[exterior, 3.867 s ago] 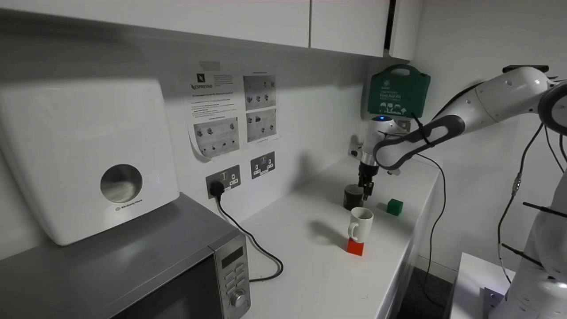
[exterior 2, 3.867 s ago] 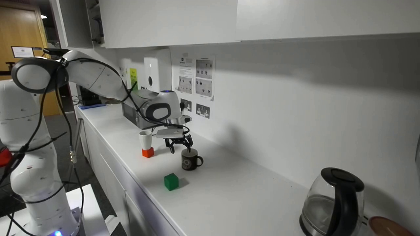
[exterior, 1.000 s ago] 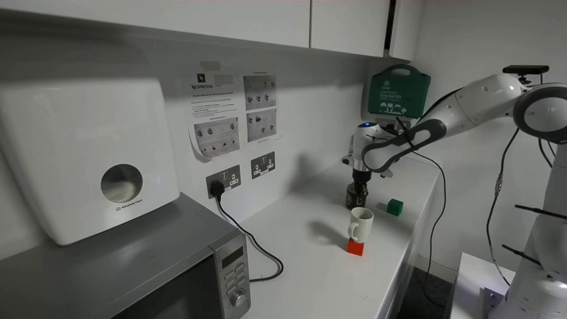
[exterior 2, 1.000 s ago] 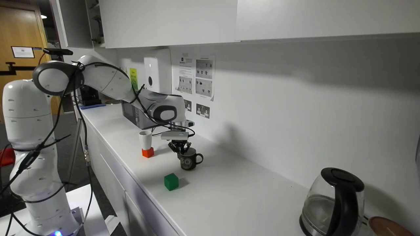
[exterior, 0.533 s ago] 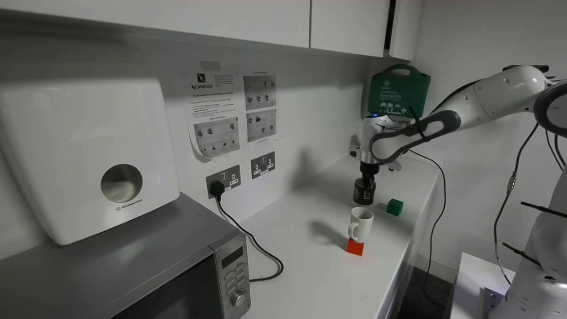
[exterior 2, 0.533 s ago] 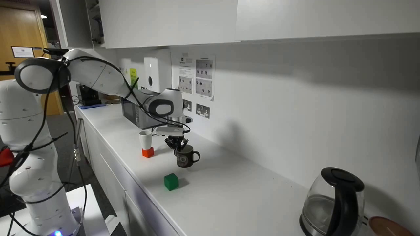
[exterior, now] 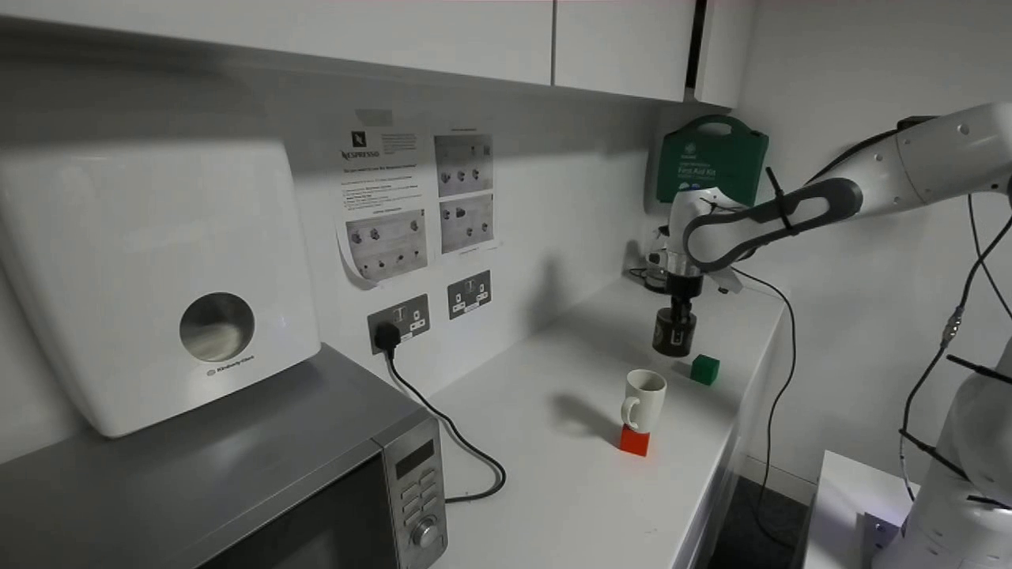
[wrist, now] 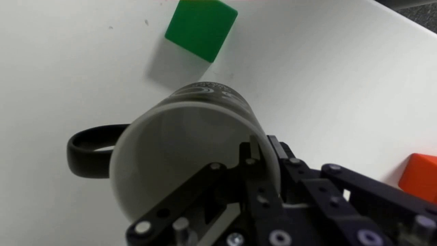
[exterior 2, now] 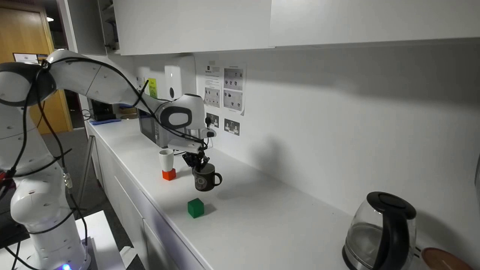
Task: Pick up the white cup and put it on the orange object, then put up the black cup and put it on the green object
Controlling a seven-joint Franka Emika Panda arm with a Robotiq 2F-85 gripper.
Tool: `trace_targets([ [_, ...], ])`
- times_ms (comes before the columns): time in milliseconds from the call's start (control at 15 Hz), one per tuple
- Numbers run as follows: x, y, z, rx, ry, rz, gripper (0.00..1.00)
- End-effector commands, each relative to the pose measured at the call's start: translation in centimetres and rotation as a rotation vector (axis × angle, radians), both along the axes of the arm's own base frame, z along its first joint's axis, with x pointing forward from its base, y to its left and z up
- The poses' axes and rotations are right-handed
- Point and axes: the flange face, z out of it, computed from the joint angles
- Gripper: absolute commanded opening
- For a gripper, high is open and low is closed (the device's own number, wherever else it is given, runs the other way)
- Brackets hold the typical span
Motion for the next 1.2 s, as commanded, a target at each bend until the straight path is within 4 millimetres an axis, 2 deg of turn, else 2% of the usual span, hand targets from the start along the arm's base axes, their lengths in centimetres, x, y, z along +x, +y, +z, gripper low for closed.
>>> trace_targets([
  [0, -2.2, -1.2, 1.4, 0.036, -0.007, -0.089, 0.02],
  [467, -4.3, -2.3, 0.6, 0.062, 0.014, -0.195, 0.02],
  [1133, -6.5, -3.1, -0.6, -0.054, 0.084, -0.268, 0.02],
])
